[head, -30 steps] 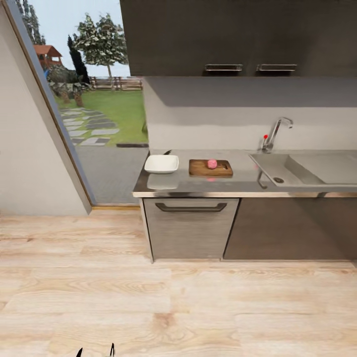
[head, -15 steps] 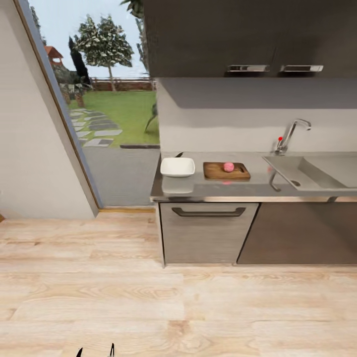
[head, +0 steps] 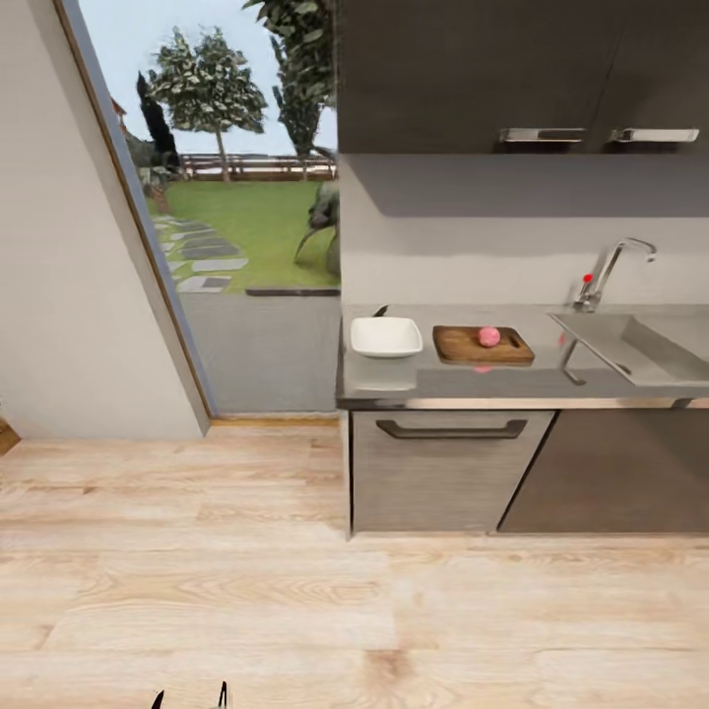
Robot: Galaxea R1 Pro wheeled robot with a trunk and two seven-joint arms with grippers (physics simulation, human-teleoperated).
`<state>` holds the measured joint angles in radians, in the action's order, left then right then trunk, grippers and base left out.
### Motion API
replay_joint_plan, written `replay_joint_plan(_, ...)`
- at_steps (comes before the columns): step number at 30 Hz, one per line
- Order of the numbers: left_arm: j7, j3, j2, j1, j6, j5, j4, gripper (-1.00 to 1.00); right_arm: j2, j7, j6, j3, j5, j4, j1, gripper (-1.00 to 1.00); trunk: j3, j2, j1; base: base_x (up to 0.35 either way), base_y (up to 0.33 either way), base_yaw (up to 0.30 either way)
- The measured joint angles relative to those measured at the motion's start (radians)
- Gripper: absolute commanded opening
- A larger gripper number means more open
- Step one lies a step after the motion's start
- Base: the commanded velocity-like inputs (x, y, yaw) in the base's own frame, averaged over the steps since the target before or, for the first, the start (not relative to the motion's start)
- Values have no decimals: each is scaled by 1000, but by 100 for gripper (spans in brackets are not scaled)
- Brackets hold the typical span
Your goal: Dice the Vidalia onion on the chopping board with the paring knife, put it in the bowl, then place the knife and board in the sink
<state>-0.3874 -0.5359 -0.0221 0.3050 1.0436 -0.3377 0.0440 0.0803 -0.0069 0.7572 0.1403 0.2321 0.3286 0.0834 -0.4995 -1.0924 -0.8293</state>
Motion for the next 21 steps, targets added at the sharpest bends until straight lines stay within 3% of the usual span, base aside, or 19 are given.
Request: replay_joint_plan(21,1,0,2,0,0,0,0,100,0,-11,0,0,1,0,0,100,0,0,0,99,292,0)
